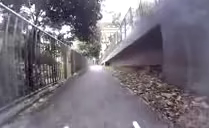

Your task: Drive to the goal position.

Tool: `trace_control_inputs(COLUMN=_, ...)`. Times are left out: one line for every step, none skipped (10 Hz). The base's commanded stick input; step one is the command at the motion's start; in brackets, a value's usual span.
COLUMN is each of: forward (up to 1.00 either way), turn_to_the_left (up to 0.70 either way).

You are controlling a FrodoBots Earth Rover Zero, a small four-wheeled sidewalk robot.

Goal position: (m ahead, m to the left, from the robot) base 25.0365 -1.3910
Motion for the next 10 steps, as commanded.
trace_control_inputs(forward=0.7, turn_to_the_left=0.03)
trace_control_inputs(forward=0.7, turn_to_the_left=0.03)
trace_control_inputs(forward=0.7, turn_to_the_left=0.03)
trace_control_inputs(forward=0.7, turn_to_the_left=0.03)
trace_control_inputs(forward=0.7, turn_to_the_left=0.03)
trace_control_inputs(forward=0.7, turn_to_the_left=0.03)
trace_control_inputs(forward=0.7, turn_to_the_left=0.03)
trace_control_inputs(forward=0.7, turn_to_the_left=0.02)
trace_control_inputs(forward=0.7, turn_to_the_left=-0.03)
trace_control_inputs(forward=0.7, turn_to_the_left=-0.09)
